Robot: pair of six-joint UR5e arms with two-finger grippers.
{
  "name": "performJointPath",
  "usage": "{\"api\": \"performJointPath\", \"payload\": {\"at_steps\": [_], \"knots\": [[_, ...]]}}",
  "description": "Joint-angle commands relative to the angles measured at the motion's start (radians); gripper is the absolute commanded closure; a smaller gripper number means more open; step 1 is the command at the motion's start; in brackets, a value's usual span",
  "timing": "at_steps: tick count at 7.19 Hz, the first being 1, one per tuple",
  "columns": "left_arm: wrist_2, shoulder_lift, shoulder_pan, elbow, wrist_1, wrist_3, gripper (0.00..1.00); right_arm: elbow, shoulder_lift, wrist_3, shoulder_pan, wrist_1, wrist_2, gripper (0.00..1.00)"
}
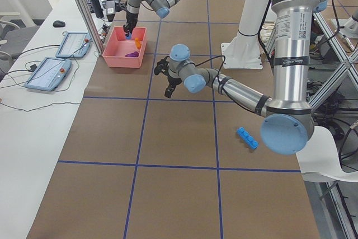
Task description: Put all blocks into box
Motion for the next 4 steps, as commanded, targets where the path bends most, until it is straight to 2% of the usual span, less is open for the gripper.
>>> {"api": "performJointPath", "payload": {"at_steps": [1, 2, 3, 4], "knots": [[0.029, 0.294, 0.061, -0.030, -0.223, 0.135, 0.00, 0.017, 0.009, 0.021, -0.028, 0.007, -0.011, 0.00], [0.046, 0.385, 0.129, -0.030, -0.266, 0.143, 0.00, 0.059, 0.006, 0.025, -0.017, -0.002, 0.006, 0.00], [0.086, 0.437, 0.205, -0.029, -0.265, 0.143, 0.00, 0.113, -0.011, 0.019, 0.032, -0.054, 0.099, 0.00], [0.095, 0.450, 0.274, -0.030, -0.268, 0.129, 0.00, 0.200, -0.034, -0.001, 0.093, -0.155, 0.186, 0.00]]}}
